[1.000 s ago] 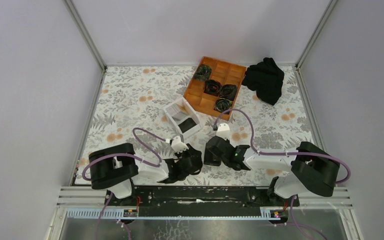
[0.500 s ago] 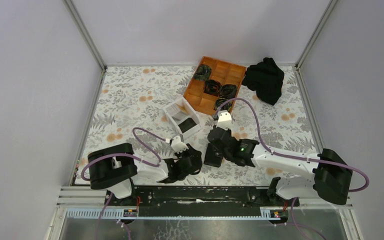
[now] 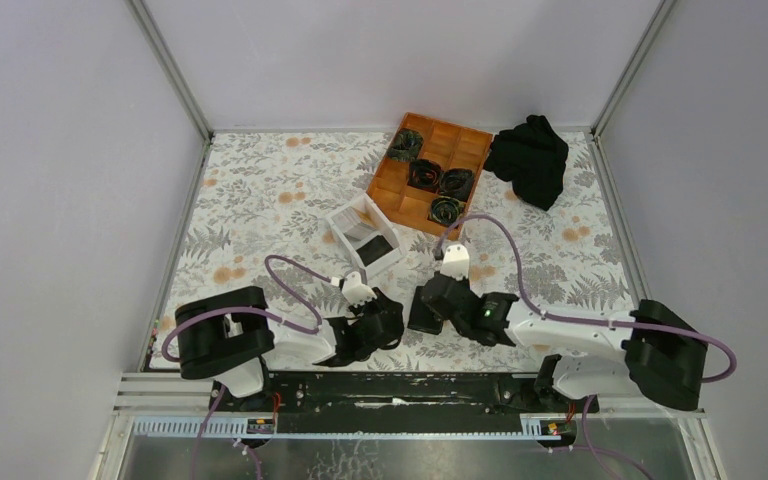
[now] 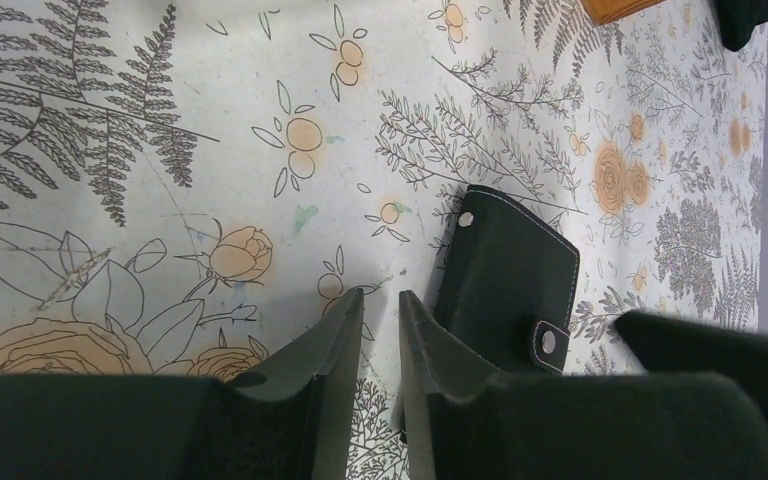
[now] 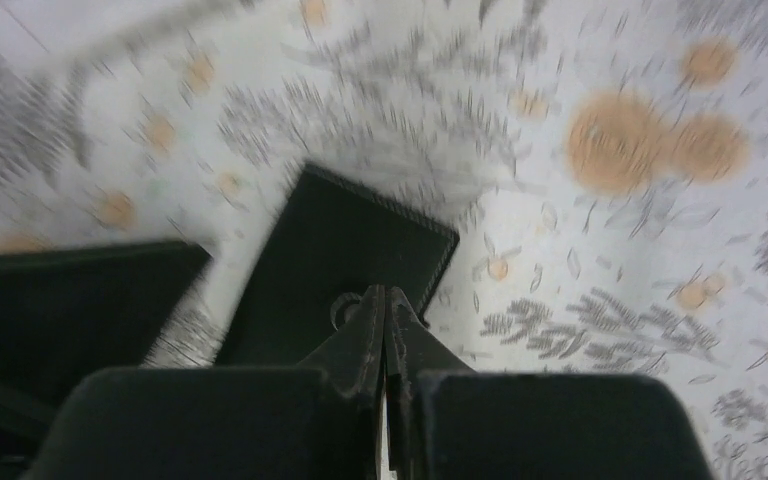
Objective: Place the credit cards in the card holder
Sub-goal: Close the card holder at the center of the board.
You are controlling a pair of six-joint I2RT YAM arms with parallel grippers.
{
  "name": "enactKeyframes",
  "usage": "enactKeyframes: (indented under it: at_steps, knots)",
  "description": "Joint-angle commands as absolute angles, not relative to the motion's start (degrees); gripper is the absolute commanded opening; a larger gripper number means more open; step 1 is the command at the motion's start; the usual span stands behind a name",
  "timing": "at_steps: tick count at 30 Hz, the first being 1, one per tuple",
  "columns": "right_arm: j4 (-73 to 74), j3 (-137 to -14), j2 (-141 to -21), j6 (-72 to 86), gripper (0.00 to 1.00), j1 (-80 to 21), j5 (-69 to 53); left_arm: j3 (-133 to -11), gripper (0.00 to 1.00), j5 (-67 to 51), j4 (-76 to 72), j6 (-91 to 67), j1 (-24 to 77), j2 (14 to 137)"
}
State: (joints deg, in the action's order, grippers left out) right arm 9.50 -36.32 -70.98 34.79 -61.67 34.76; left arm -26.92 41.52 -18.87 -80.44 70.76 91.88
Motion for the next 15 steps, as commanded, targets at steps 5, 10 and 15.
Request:
enactKeyframes:
  at_steps: [5,10,15]
  knots:
    - [-2.79,-26.22,-82.47,44.1,0.0,-63.91,29.34,-23.95,0.29,35.46,-8.47,-78.89,71.1,97.75]
    - [4.01,-31.2,-76.13,40.8,0.0,-64.03,35.93,-23.85,0.29,35.7,-8.14,-78.84,71.09,96.52]
    - [10.97,-38.71,-71.25,35.87,0.0,-63.91,40.47,-23.67,0.29,36.41,-6.95,-78.73,71.18,94.33]
